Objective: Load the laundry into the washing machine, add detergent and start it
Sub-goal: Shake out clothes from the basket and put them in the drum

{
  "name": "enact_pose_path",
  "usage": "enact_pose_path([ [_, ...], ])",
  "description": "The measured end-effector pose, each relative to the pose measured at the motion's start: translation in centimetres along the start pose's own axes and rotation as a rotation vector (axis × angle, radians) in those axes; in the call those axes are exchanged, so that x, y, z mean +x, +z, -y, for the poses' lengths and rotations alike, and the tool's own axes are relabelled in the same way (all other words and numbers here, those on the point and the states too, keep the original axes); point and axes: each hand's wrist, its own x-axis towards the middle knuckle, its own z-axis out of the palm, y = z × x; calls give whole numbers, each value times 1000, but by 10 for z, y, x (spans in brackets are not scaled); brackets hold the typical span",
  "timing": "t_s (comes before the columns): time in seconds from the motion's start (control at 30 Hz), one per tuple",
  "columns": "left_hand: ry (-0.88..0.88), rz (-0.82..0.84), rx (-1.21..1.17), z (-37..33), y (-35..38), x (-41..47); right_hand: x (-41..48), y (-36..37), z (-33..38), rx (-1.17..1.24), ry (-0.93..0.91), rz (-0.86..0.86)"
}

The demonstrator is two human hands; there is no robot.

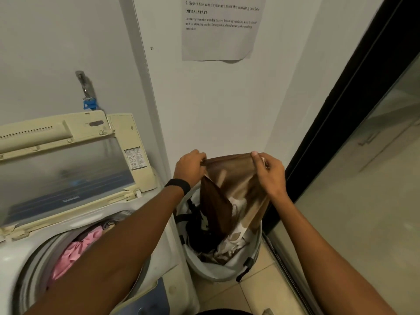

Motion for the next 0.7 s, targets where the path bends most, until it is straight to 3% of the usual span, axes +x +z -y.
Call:
enact_pose_path([
  [0.13,-145,-18,-164,12,-11,-4,-11,-12,-8,7,64,-131],
  [0.3,95,104,-256,-28,-27,2,-11,28,12,-94,-75,298],
  [0.37,129,97,-234,-41,-27,2,-9,47,23,-150,-121,358],
  [0.5,181,43,-160,-26,-31,-2,1,39,19,-216,-96,277],
  [0.7,7,-5,-96,11,-25,-15,3,7,8,-252,49,54],
])
